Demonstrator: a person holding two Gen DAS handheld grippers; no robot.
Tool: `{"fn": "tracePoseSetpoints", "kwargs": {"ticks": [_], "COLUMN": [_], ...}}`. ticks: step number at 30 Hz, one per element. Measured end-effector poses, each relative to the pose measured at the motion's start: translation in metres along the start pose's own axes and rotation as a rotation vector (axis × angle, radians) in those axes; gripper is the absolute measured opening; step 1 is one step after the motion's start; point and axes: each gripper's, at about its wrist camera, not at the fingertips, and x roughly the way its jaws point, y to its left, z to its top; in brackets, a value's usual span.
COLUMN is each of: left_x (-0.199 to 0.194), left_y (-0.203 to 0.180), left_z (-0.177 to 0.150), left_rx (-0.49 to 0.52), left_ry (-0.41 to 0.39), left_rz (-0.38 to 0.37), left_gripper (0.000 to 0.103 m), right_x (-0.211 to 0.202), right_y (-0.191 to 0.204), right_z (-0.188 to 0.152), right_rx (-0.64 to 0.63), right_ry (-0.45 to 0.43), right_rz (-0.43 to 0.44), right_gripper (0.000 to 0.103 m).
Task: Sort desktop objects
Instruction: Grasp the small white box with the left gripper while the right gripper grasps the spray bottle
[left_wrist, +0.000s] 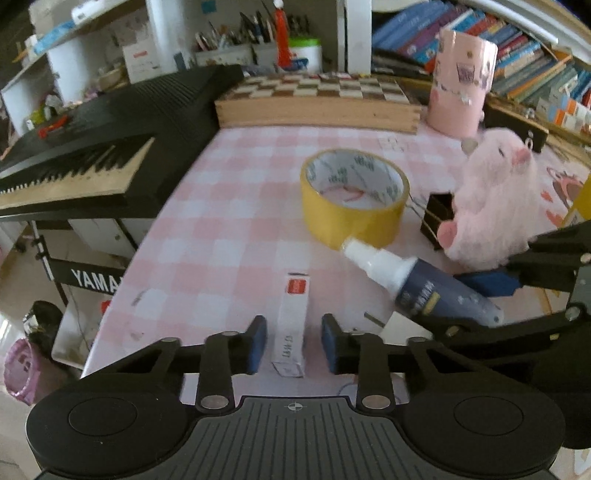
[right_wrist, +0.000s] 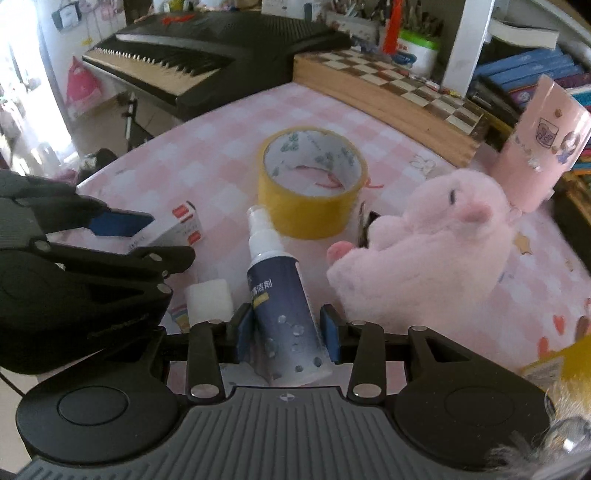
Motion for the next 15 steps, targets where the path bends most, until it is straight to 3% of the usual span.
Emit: {"fn": "tracePoseSetpoints", "kwargs": {"ticks": [5, 8, 15], "left_x": [0.002, 0.002, -0.016], "left_y": [0.0, 0.005, 0.013], "left_z": [0.001, 0.003, -0.001], "left_rx": [-0.017, -0.051, -0.094], "left_ry": [-0.011, -0.005, -0.013], "left_rz": [-0.007, -0.032, -0.084], "left_gripper": [0.025, 0.013, 0.013], "right_x": [0.002, 0.002, -0.022], "right_y": [-0.003, -0.002, -0.01], "right_z": [-0.002, -0.002, -0.004], "right_rx": [0.019, 0.015, 0.132], "right_ry": [-0.01, -0.009, -0.048], "right_rz": [0.022, 0.024, 0.048], "right_gripper": [0.036, 0.033, 0.03]}}
